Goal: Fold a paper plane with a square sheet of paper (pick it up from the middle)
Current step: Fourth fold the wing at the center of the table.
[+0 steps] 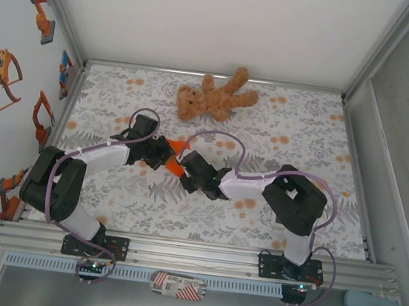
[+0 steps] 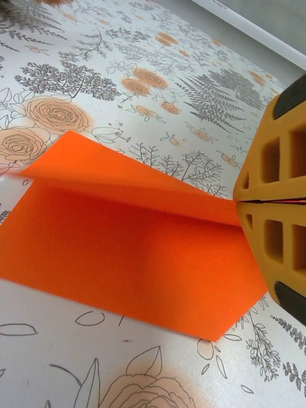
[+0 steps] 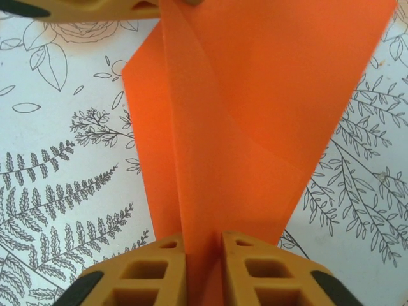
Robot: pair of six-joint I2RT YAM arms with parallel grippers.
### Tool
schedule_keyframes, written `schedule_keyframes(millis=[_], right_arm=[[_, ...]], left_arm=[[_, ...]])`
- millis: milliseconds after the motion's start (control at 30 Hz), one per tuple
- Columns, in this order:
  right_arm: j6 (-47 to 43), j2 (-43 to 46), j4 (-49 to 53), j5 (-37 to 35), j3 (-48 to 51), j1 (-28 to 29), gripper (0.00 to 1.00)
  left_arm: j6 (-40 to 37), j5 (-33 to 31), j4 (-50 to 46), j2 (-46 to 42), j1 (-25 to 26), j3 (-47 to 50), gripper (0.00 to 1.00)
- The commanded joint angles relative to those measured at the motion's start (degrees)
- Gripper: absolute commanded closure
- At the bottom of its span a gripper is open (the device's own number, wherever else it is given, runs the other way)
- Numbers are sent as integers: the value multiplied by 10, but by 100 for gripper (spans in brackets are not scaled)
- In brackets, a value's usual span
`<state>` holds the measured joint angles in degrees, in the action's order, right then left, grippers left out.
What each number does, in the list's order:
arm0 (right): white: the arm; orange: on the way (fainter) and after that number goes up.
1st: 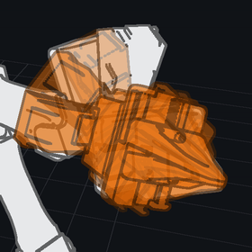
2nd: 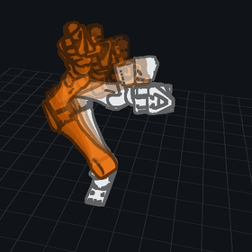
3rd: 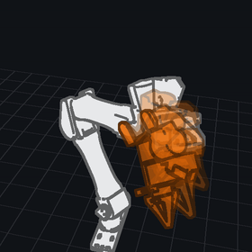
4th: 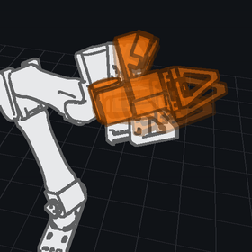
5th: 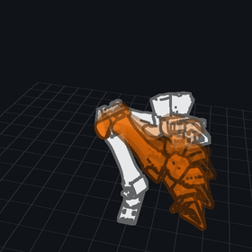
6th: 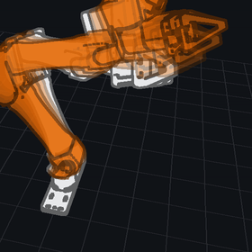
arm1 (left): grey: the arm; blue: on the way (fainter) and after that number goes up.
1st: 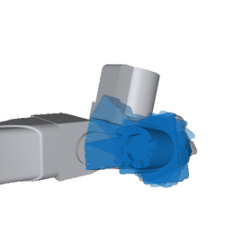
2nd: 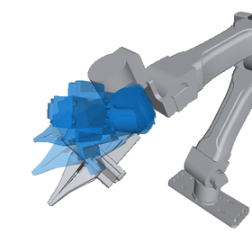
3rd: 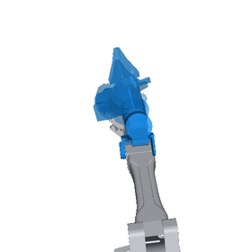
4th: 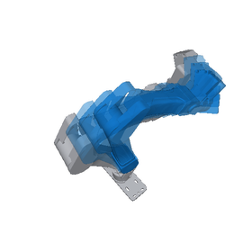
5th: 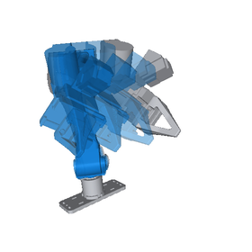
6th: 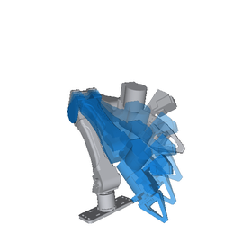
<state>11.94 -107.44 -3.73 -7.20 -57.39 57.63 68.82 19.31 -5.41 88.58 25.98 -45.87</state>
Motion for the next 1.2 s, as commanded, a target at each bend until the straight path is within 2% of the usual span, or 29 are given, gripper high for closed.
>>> schedule_keyframes(millis=[0,167,333,433,667,867,1167], right_arm=[[-4,6,-9,-11,6,4,85],[-6,5,-9,8,10,5,92],[0,6,-12,29,16,5,94],[10,4,-13,39,20,5,95],[50,10,-30,71,41,-5,96],[92,14,-50,116,65,-23,98],[174,4,-68,203,77,-57,99]], left_arm=[[-10,0,-25,-7,-6,-10,87],[-25,-9,-45,-23,-23,-11,76],[-50,-32,-79,-66,-57,-3,65],[-56,-41,-81,-100,-75,15,61],[-49,-37,-43,-170,-82,79,59],[-30,0,29,-201,-77,140,59],[-10,18,139,-183,-23,190,59]])
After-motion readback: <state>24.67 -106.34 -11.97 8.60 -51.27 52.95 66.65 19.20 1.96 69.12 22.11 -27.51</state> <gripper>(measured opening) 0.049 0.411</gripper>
